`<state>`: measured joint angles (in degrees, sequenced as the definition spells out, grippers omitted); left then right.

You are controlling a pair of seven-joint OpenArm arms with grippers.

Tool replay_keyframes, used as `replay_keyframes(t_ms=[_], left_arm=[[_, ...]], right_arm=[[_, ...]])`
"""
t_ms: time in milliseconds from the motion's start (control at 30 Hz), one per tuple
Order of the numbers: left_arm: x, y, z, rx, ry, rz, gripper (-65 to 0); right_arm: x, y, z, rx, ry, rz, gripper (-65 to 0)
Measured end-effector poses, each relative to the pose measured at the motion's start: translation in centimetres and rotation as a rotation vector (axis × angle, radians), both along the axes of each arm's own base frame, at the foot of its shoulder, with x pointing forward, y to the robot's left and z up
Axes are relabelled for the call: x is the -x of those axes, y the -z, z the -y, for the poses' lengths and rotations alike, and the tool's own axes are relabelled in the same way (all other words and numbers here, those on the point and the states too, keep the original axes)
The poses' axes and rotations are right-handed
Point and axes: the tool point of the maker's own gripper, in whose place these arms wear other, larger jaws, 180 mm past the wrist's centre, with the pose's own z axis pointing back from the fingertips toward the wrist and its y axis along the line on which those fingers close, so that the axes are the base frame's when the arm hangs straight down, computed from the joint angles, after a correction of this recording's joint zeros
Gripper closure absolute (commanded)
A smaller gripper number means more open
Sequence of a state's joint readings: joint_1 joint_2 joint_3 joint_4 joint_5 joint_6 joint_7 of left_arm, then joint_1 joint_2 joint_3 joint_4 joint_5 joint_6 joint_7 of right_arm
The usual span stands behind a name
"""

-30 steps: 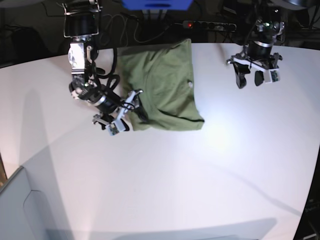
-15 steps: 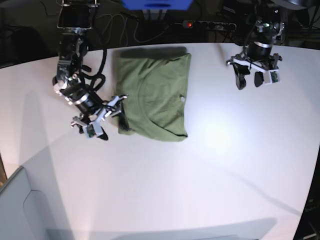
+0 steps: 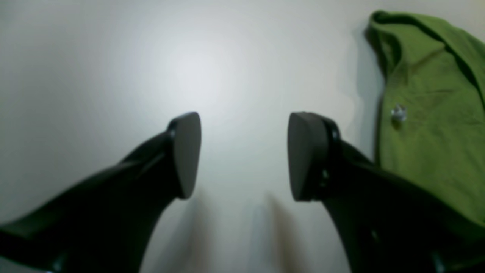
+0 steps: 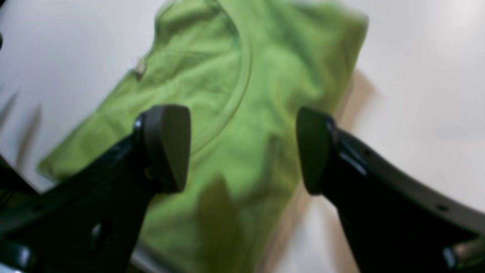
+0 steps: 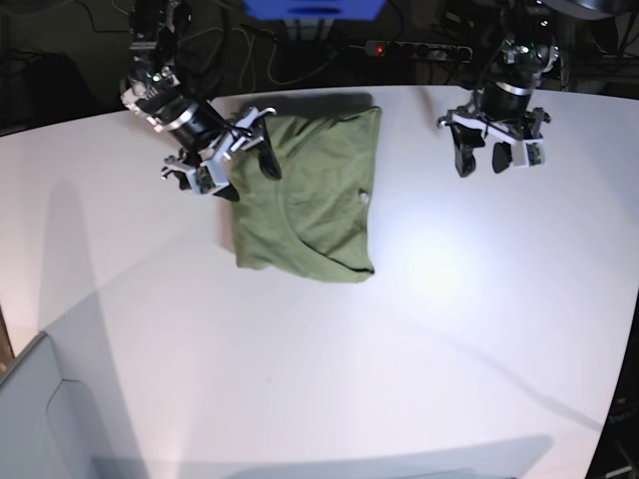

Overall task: Fold the T-shirt properly
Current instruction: 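Grasp the bundle's edge with both grippers and straighten it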

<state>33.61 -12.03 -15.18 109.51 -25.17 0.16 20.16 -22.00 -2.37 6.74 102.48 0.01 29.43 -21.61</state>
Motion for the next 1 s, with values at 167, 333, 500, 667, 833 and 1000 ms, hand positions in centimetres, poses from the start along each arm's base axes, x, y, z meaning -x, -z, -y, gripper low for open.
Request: replay_keyframes(t_ms=[167, 333, 500, 667, 833, 1000], left_arm=[[-0.3, -0.2, 0.0, -0.001, 0.001, 0.009, -35.3], [-0.4, -0.3, 0.0, -0.001, 0.001, 0.012, -35.3], [-0.3, -0.2, 0.9, 0.068, -0.028, 0.022, -35.4], [-0.5, -0.3, 3.4, 0.204, -0.017, 0.030, -35.4], [0.2, 0.5, 8.4, 0.319, 0.070, -0.016, -38.0], [1.1, 0.8, 12.2, 0.383, 0.146, -0.048, -43.6]], right_arm=[[1.6, 2.9, 0.3, 0.004, 0.003, -0.093, -39.2], [2.5, 4.1, 0.8, 0.003, 0.004, -0.122, -39.2], [3.3, 2.9, 0.7, -0.024, 0.019, -0.072, -39.5], [3.1, -0.1, 1.4, -0.034, 0.045, 0.023, -39.6], [3.6, -0.3, 3.8, 0.009, 0.099, 0.022, -39.6], [4.1, 0.1, 6.2, 0.050, 0.152, 0.006, -39.6]])
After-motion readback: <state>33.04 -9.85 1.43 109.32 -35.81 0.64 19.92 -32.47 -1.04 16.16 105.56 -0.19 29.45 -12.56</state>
